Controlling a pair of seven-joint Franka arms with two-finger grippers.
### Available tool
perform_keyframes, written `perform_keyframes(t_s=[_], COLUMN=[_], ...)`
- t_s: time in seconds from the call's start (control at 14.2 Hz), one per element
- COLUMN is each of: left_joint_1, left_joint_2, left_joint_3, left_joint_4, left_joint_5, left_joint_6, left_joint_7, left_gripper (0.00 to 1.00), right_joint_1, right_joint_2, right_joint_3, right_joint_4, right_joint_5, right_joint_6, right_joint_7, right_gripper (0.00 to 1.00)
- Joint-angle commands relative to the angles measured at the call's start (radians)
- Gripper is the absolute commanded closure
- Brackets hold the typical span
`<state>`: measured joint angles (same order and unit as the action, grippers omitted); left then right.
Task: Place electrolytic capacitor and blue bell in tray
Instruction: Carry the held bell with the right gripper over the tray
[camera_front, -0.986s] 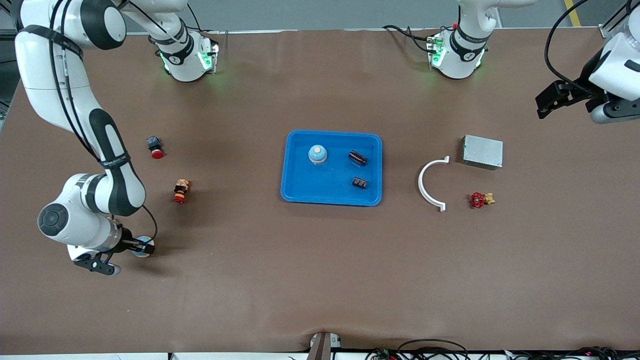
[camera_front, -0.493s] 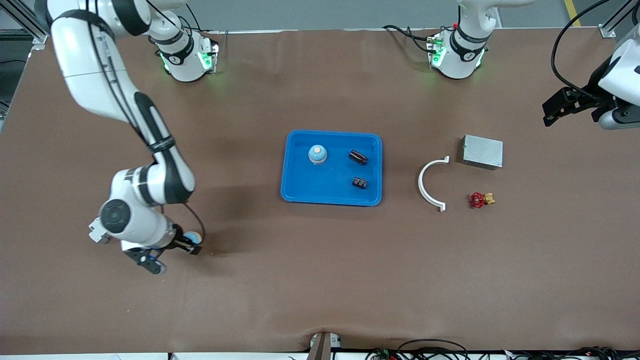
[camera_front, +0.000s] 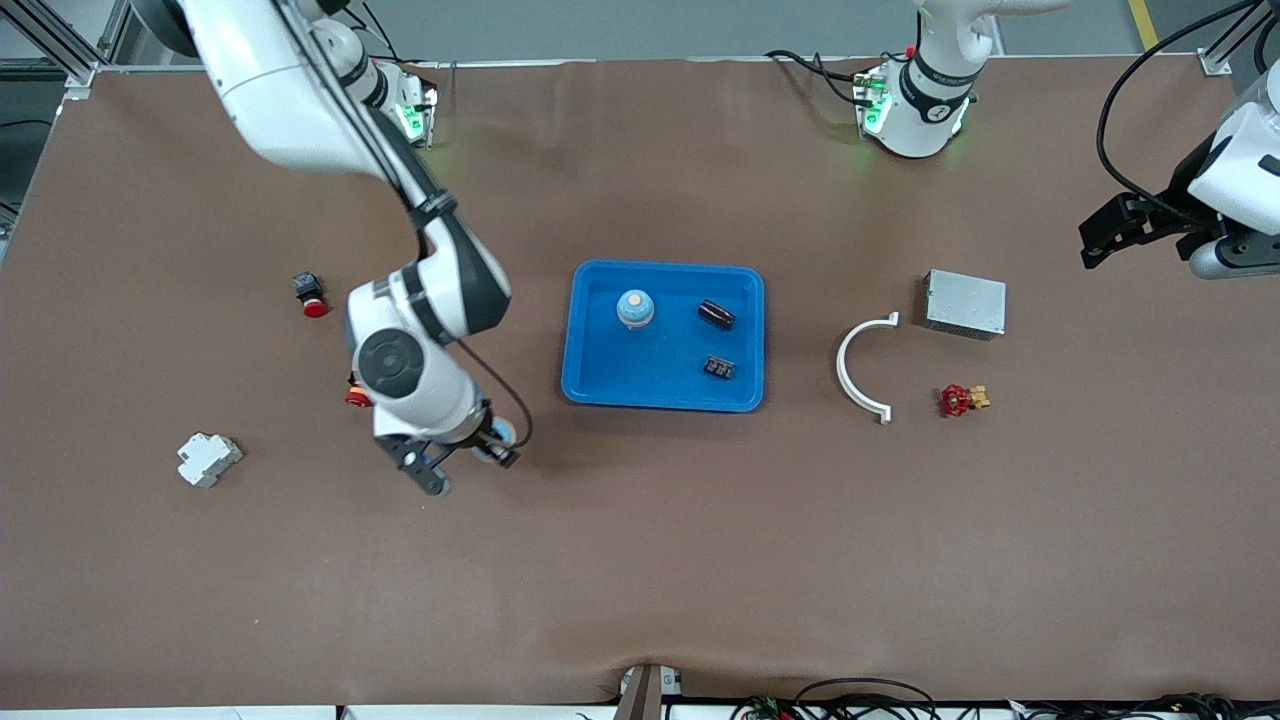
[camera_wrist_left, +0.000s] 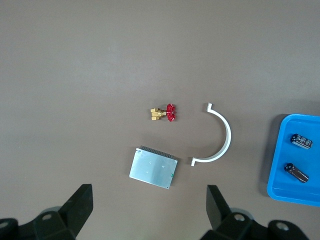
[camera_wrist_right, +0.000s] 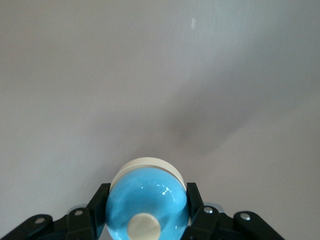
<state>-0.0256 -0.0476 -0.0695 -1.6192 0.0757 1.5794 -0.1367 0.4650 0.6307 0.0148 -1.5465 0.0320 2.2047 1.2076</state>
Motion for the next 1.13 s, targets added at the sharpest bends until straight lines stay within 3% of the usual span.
perform_keyframes(t_s=[0.0,0.56,1.06], left_joint_1=[0.000,0.003,0.010], left_joint_2=[0.005,0.003,0.002], left_joint_3=[-0.001,-0.001,0.000], left_joint_4=[0.015,0.021,0.028], left_joint_5=[-0.022,-0.036,-0.036], left_joint_6=[0.010,0.010,0.010], left_joint_7=[0.020,0.019,0.022], left_gripper=[0.00,0.00,0.00], right_joint_1=[0.082,0.234,0.282], right_joint_2=[-0.095,-0.071,0.015], right_joint_3=[-0.013,-0.015,-0.015], right_joint_4=[-0.105,-0.110,-0.109], right_joint_5=[0.009,0.008,0.006], right_joint_6=[0.003,0.081,0.176], right_joint_7=[0.128,0.391,0.446], right_gripper=[1.00,1.00,1.00])
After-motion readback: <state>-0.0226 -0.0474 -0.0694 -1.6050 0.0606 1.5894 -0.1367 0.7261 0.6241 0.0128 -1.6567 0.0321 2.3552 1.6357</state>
